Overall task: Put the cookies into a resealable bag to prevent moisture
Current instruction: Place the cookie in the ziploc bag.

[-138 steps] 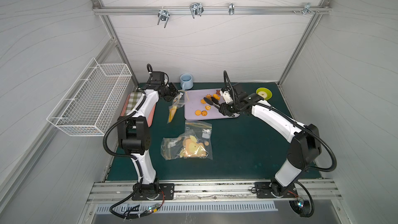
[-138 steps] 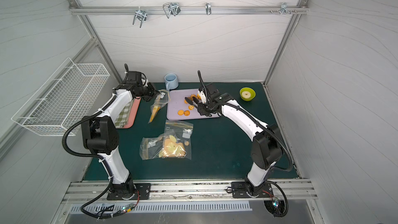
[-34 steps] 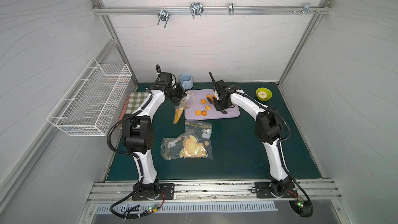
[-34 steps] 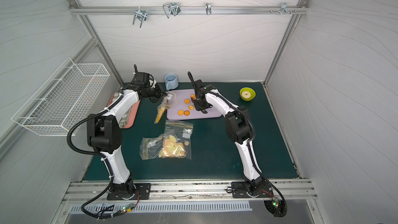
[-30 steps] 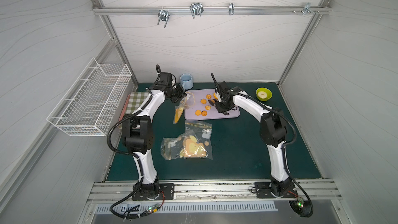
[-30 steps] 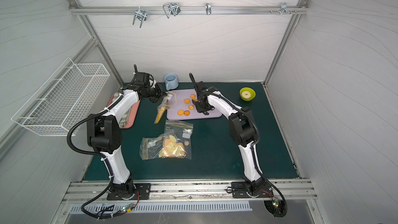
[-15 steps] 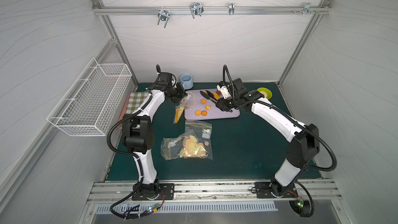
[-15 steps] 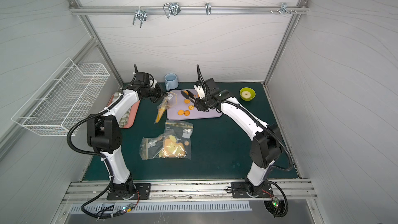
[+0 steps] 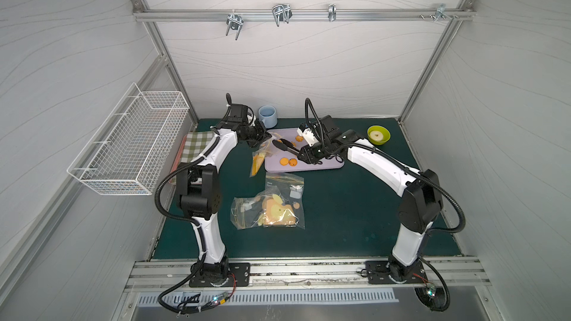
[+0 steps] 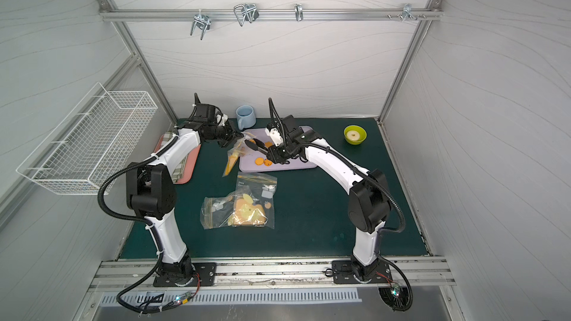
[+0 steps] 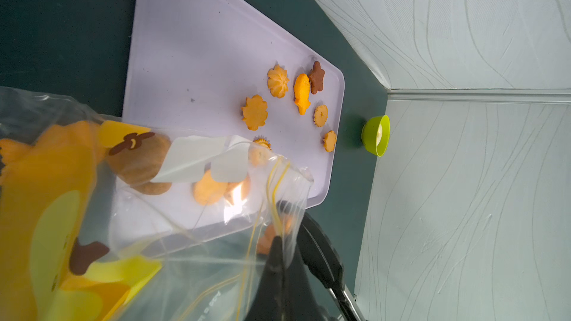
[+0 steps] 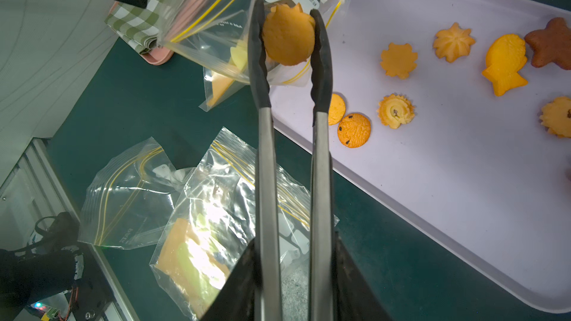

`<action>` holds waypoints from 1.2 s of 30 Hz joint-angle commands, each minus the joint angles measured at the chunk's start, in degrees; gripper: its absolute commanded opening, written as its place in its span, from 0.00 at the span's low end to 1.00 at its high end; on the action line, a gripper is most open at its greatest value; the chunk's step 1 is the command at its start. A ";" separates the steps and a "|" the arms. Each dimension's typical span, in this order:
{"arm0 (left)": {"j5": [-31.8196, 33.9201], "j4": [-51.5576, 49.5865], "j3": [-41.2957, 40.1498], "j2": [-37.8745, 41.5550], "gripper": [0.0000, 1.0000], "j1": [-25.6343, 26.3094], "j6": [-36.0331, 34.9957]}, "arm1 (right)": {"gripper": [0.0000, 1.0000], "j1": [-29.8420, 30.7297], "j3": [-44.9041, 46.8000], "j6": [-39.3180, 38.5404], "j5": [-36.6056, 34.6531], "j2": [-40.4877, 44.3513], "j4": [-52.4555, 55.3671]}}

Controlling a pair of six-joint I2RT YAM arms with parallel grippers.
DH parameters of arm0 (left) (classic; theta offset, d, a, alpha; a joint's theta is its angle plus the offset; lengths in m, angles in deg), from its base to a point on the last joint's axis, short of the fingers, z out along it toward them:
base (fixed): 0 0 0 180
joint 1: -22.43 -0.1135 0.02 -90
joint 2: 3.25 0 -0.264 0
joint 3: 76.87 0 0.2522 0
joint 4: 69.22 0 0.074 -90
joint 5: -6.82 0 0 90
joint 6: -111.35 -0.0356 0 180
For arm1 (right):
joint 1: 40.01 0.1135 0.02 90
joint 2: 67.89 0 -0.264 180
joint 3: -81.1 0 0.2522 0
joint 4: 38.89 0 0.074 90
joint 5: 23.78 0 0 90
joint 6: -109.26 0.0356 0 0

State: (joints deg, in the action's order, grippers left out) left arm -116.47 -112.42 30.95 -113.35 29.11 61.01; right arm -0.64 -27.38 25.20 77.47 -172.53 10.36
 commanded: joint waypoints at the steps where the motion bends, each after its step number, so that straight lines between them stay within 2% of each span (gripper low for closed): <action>1: -1.44 1.87 2.55 -0.77 0.00 0.32 -0.30 | 0.38 0.41 -3.30 -1.13 1.29 -1.15 -0.56; 7: -1.26 1.72 2.62 -0.72 0.00 0.22 -0.57 | 0.38 0.85 -5.88 -1.54 0.97 -3.98 1.36; 11: -1.34 1.74 2.62 -0.68 0.00 0.27 -0.46 | 0.43 0.92 -5.90 -1.52 1.66 -4.35 1.34; 16: -1.28 1.58 2.62 -0.67 0.00 0.22 -0.47 | 0.48 0.89 -5.52 -1.09 1.19 -3.39 0.78; 20: -1.15 1.40 2.62 -0.66 0.00 0.25 -0.46 | 0.49 0.93 -4.91 -1.00 0.84 -1.74 0.38; 23: -0.15 0.61 2.81 -0.46 0.00 0.16 -0.94 | 0.48 0.79 -2.19 -0.87 -1.23 1.51 -0.63; 31: 2.94 -1.67 3.06 -0.08 0.00 -0.09 -1.82 | 0.47 -1.89 13.79 1.68 -8.70 16.71 -6.27; 33: 3.63 -1.91 3.02 0.06 0.00 -0.10 -1.95 | 0.47 -2.45 15.85 1.22 -10.26 17.68 -5.48; 36: 4.15 -2.38 3.23 0.38 0.00 -0.17 -2.35 | 0.47 -2.79 14.79 0.36 -12.40 14.72 -2.88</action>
State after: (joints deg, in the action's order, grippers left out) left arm -113.65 -113.64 31.08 -113.35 29.13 60.01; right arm -3.09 -12.41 26.31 68.64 -155.26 7.69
